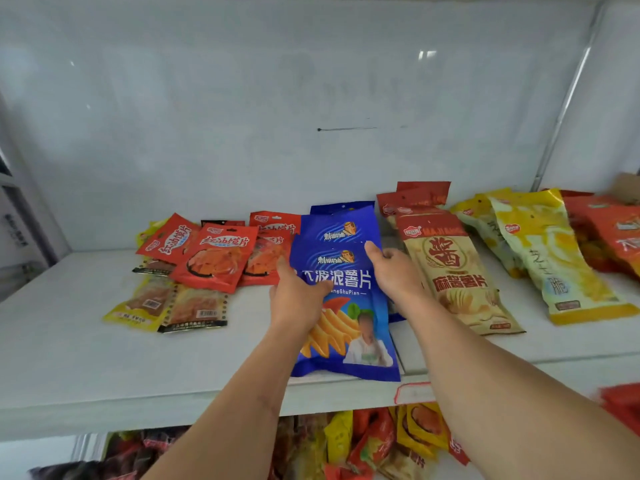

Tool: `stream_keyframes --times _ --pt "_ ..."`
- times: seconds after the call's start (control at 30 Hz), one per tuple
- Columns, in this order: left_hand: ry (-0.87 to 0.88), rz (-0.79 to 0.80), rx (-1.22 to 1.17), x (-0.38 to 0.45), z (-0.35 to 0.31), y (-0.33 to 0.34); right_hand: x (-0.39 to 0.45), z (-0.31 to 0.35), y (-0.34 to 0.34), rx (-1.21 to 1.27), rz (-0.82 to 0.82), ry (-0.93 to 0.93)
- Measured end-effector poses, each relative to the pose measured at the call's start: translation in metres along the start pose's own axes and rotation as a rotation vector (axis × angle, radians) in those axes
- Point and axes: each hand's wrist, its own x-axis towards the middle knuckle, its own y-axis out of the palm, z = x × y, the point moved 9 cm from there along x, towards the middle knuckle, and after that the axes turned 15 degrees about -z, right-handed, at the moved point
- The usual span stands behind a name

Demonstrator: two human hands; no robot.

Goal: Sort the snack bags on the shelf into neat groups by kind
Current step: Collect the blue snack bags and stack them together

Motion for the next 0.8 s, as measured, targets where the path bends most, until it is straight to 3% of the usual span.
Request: stream_keyframes --times 0.2,0.8 --pt "0.016 -0.022 -0.005 -0.005 0.009 0.021 0.013 -0.019 0.015 -0.093 -0.019 -0.101" --pt "0.072 -0.088 0.068 0.011 0.012 0.053 0.038 -0.025 0.026 -0.141 0.029 -0.101"
